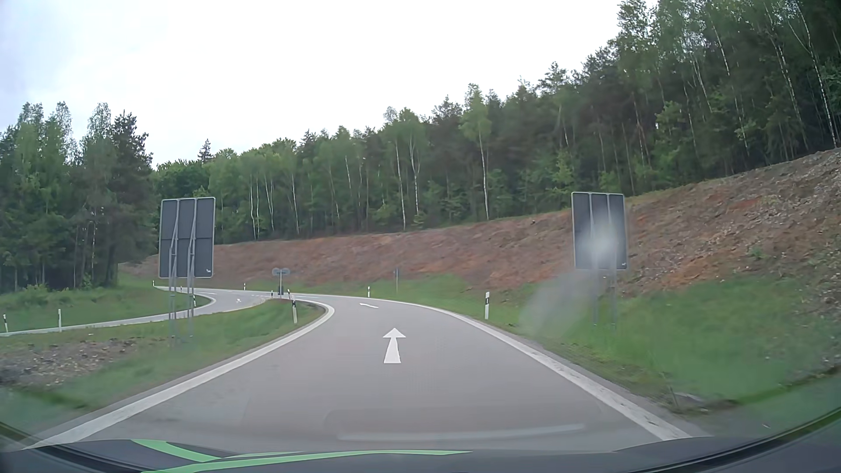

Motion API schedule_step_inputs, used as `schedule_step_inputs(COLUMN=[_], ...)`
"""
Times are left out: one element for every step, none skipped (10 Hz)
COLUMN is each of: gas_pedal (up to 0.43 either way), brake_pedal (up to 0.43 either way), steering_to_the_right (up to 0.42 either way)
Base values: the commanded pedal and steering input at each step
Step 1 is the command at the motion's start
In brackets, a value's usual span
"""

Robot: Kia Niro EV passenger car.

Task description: Follow the waypoints while adhering to traffic rules and regulations

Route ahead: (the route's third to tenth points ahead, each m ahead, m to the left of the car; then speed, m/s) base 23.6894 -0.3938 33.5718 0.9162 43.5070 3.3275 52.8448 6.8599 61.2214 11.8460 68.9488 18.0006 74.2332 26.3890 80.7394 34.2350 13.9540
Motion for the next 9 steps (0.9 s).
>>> schedule_step_inputs(gas_pedal=[0.268,0.268,0.268,0.28,0.28,0.28,0.28,0.28,0.28], brake_pedal=[0.0,0.0,0.0,0.0,0.0,0.0,0.0,0.0,0.0], steering_to_the_right=[-0.01,-0.013,-0.015,-0.017,-0.019,-0.023,-0.026,-0.027,-0.029])
